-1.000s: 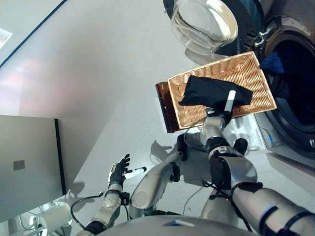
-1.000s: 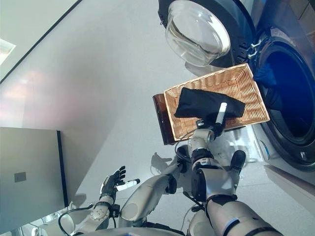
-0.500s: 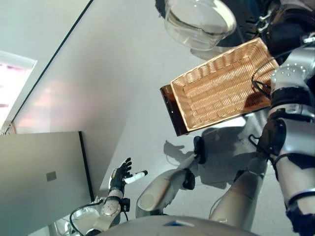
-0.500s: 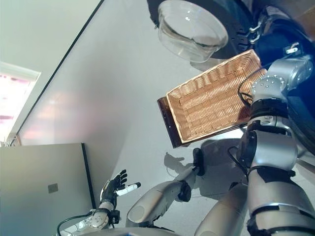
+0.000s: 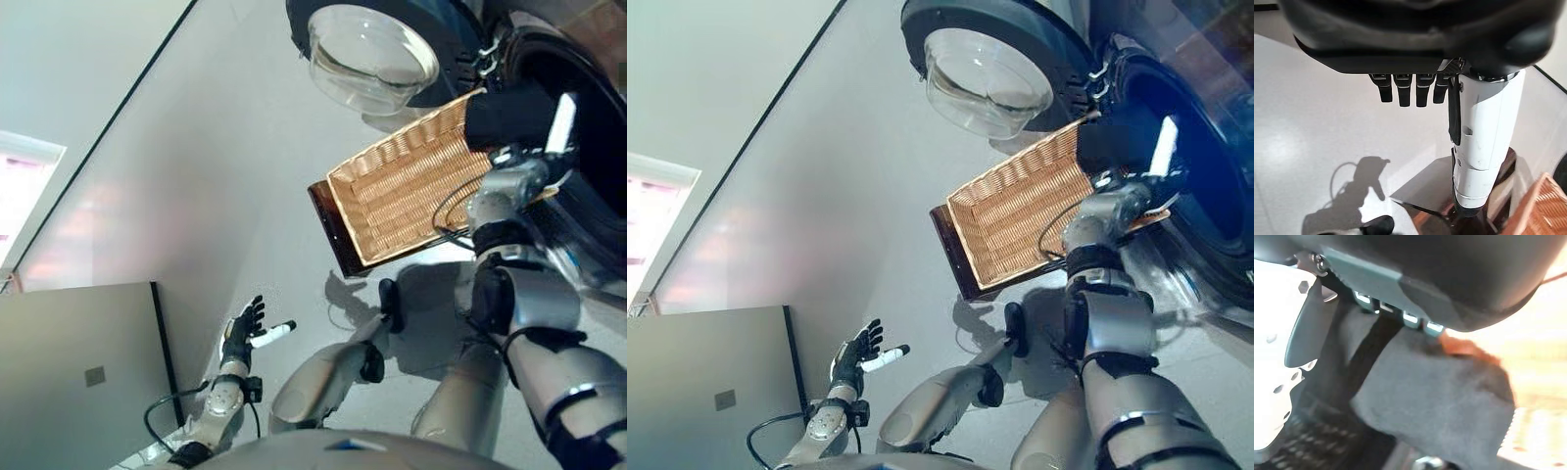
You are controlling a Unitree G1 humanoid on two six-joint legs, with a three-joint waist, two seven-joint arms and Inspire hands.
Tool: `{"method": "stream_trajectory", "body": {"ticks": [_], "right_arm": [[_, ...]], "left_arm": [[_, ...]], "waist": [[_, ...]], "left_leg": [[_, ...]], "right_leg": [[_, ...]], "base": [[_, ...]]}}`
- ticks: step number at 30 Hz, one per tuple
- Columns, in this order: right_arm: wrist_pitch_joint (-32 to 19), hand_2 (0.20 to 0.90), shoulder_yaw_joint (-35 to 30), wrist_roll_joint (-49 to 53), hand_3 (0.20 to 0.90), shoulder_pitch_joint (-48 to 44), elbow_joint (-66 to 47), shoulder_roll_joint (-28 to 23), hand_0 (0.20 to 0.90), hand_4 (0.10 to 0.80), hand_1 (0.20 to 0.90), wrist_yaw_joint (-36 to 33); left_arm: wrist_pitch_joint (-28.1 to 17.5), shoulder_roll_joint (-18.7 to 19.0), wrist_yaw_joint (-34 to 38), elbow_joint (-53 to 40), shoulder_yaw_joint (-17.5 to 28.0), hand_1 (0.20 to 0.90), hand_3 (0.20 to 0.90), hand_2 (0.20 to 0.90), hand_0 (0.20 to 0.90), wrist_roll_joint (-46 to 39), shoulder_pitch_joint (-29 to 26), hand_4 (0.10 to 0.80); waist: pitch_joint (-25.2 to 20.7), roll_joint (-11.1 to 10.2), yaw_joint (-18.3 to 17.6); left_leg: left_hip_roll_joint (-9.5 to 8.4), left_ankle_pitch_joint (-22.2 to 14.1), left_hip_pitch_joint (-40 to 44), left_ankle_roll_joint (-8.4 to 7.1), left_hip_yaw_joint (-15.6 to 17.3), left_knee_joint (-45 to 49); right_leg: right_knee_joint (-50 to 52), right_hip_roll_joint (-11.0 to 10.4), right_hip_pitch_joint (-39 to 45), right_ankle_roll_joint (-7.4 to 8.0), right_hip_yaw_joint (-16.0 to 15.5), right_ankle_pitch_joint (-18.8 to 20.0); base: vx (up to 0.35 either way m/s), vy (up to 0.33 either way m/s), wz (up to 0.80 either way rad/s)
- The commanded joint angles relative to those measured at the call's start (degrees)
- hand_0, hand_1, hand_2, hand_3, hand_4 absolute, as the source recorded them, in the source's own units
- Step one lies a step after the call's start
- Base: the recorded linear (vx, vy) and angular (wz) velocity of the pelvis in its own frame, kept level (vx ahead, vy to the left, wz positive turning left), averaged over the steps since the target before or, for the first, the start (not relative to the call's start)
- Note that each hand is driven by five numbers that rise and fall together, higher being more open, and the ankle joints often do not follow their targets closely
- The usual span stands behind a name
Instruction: Pick up the clothes and place them into the washing machine
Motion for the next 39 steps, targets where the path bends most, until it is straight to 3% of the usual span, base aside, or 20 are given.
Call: {"method": "stream_trajectory", "body": {"ticks": [1,13,15,16,17,18,22,24,25,30,32,34,36,39], "right_arm": [[-0.5,0.900,4.3,-1.7,0.900,-2.8,-2.6,1.2,0.900,0.800,0.900,2.9],[-0.6,0.900,3.2,-1.1,0.900,-5.1,-1.0,-1.8,0.900,0.800,0.900,2.1],[-0.4,0.900,3.4,-1.3,0.900,-5.9,-0.6,-3.1,0.900,0.800,0.900,2.0],[0.3,0.900,3.8,-3.8,0.900,-7.5,0.1,-6.6,0.900,0.800,0.900,0.3],[0.4,0.549,4.9,-4.2,0.549,-9.8,-0.4,-9.4,0.549,0.549,0.549,0.3],[0.4,0.900,4.9,-4.1,0.900,-9.9,-0.4,-9.5,0.900,0.800,0.900,0.4],[-1.7,0.900,12.6,-5.6,0.900,-20.3,-9.3,-21.4,0.900,0.800,0.900,0.1],[-6.3,0.900,16.5,-2.5,0.900,-25.5,-18.8,-25.8,0.900,0.800,0.900,2.0],[-7.6,0.900,16.9,-2.3,0.900,-24.5,-21.1,-25.7,0.900,0.800,0.900,2.0],[-8.2,0.900,12.2,-2.4,0.900,-17.7,-18.5,-20.5,0.900,0.800,0.900,0.0],[-2.7,0.900,9.8,-2.9,0.900,-12.1,-9.9,-16.0,0.900,0.800,0.900,2.0],[-1.4,0.900,8.8,-2.3,0.900,-10.1,-6.4,-14.2,0.900,0.800,0.900,2.9],[0.2,0.900,4.0,0.1,0.900,-3.2,1.0,-6.8,0.900,0.800,0.900,4.2],[2.0,0.900,2.6,-0.2,0.900,0.8,5.5,-3.1,0.900,0.800,0.900,4.3]], "left_arm": [[-0.6,2.2,2.1,2.8,0.6,0.900,0.900,0.900,0.900,-0.7,-0.6,0.800],[-1.0,3.5,2.4,2.1,1.0,0.900,0.900,0.900,0.900,-0.2,0.5,0.800],[-0.9,3.8,2.3,1.8,1.0,0.900,0.900,0.900,0.900,0.0,1.0,0.800],[-1.1,4.4,1.8,1.2,1.4,0.900,0.900,0.900,0.900,0.0,1.7,0.800],[-1.4,4.8,1.5,0.5,1.4,0.900,0.900,0.900,0.900,-0.2,1.8,0.800],[-1.4,4.8,1.5,0.5,1.4,0.900,0.900,0.900,0.900,-0.2,1.7,0.800],[-2.4,7.6,0.4,-2.5,2.5,0.900,0.900,0.900,0.900,-1.0,3.1,0.800],[-2.2,8.0,0.6,-2.7,3.1,0.900,0.900,0.900,0.900,-1.7,4.0,0.800],[-2.1,7.8,0.5,-2.7,3.4,0.900,0.900,0.900,0.900,-1.7,4.2,0.800],[-2.1,7.0,0.7,-2.7,3.5,0.900,0.900,0.900,0.900,-1.8,3.6,0.800],[-2.3,5.5,0.6,-1.6,3.3,0.900,0.900,0.900,0.900,-2.1,1.7,0.800],[-2.1,5.1,0.6,-1.0,3.1,0.900,0.900,0.900,0.900,-1.9,1.2,0.800],[-1.3,3.4,0.3,-0.1,1.7,0.900,0.900,0.900,0.900,-1.0,0.4,0.800],[-0.9,2.9,0.3,1.1,1.6,0.900,0.900,0.900,0.900,0.0,-0.1,0.800]], "waist": [[0.5,0.8,0.5],[0.8,0.5,1.3],[0.4,0.8,1.8],[0.1,1.2,2.1],[-0.2,1.8,2.5],[-0.2,1.8,2.6],[-2.4,2.8,4.6],[-3.6,2.6,4.8],[-3.7,2.6,4.5],[-5.0,2.4,4.0],[-5.3,2.6,3.7],[-5.4,2.6,3.6],[-5.4,2.8,3.2],[-5.2,2.7,2.9]], "left_leg": [[2.34,-6.4,-6.4,-4.08,-0.3,10.7],[2.87,-6.9,-6.6,-4.25,-0.6,12.0],[2.84,-6.9,-6.5,-4.29,-0.7,12.0],[2.68,-6.7,-6.5,-4.53,-1.0,12.1],[2.55,-6.4,-6.7,-4.71,-1.3,11.8],[2.56,-6.4,-6.7,-4.71,-1.3,11.8],[2.62,-4.8,-6.7,-5.40,-1.6,9.7],[2.72,-4.5,-6.5,-5.46,-1.6,8.5],[2.71,-4.5,-6.3,-5.39,-1.5,8.2],[2.35,-5.2,-5.2,-4.76,-1.1,8.5],[2.40,-5.5,-4.5,-4.60,-1.1,8.7],[2.34,-5.5,-4.1,-4.63,-1.2,8.8],[2.29,-5.8,-3.0,-4.62,-1.6,8.9],[2.40,-5.3,-2.7,-4.50,-1.9,8.9]], "right_leg": [[3.2,0.6,3.0,-1.31,0.3,-9.1],[5.5,1.0,2.5,-1.78,0.5,-10.6],[6.2,1.1,2.4,-1.72,0.7,-11.1],[6.4,0.9,2.5,-1.64,0.6,-11.3],[6.3,0.8,2.3,-1.56,0.7,-11.3],[6.3,0.9,2.2,-1.57,0.7,-11.2],[5.5,0.8,1.7,-1.25,0.0,-11.2],[6.0,1.1,0.9,-1.11,0.3,-11.4],[6.2,1.3,0.7,-1.13,0.5,-11.5],[6.0,1.4,1.1,-1.27,1.0,-11.4],[5.2,1.2,2.6,-1.33,0.7,-11.2],[4.9,1.1,3.4,-1.35,0.4,-11.1],[3.5,1.1,5.8,-1.39,-0.5,-11.2],[2.4,1.2,6.7,-1.53,-1.0,-10.4]], "base": [[-0.032,0.002,0.06],[-0.003,0.005,0.03],[0.050,-0.012,0.00],[0.037,-0.034,-0.01],[0.000,0.000,0.00],[0.000,0.000,0.00],[0.004,-0.011,0.12],[0.078,0.020,0.03],[0.096,0.024,0.07],[0.040,0.011,-0.05],[-0.002,-0.009,0.02],[-0.015,-0.003,-0.01],[-0.016,-0.012,-0.05],[-0.023,-0.017,-0.03]]}}
